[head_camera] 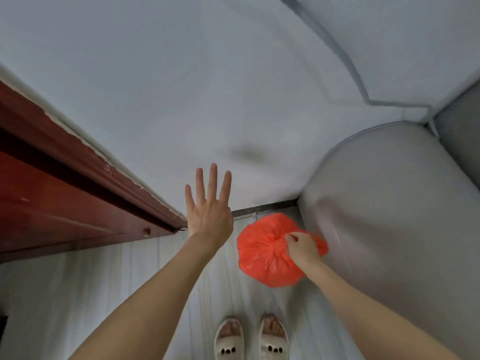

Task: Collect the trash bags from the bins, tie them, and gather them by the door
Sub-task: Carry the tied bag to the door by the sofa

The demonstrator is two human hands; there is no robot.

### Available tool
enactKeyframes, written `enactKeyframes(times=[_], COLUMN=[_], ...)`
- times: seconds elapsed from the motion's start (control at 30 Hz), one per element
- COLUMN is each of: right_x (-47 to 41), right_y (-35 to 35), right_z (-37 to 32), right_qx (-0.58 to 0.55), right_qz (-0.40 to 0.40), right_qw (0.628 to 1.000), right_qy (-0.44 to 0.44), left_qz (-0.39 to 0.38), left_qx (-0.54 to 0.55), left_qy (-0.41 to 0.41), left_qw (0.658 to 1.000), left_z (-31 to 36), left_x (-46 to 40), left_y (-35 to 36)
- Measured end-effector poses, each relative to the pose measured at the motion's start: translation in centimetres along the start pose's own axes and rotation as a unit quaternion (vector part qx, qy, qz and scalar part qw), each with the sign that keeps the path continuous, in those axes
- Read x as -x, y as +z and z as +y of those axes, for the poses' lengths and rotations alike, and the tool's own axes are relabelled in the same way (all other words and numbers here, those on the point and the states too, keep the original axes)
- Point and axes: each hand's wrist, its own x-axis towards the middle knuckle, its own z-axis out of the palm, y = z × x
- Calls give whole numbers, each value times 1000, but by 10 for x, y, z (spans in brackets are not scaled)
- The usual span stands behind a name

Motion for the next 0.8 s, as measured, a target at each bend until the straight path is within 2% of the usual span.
enactKeyframes(times=[0.13, 0.2, 0.33, 0.43, 0.6, 0.7, 0.8], right_x=[-85, -122, -168, -185, -175, -149, -96], right_y=[40, 59, 79, 92, 86, 70, 49], right_z=[23, 36, 60, 66, 52, 35, 16], right_qx=[-14, -20, -45, -91, -154, -108, -74], right_qz=[1, 12, 15, -6, -49, -65, -22], right_qw=[1000, 999, 995, 989, 973, 985, 994], right_qy=[20, 38, 86, 121, 164, 115, 77], left_qz=[27, 72, 162, 186, 134, 59, -26], left_qx=[-42, -48, -53, -66, -54, -40, 8], left_qy=[24, 30, 44, 48, 34, 32, 2], left_qw=[998, 996, 984, 979, 989, 997, 1000], left_z=[-11, -18, -26, -30, -30, -25, -17], left_x=[-60, -86, -108, -117, -111, -99, -71], left_y=[71, 108, 145, 155, 148, 121, 89])
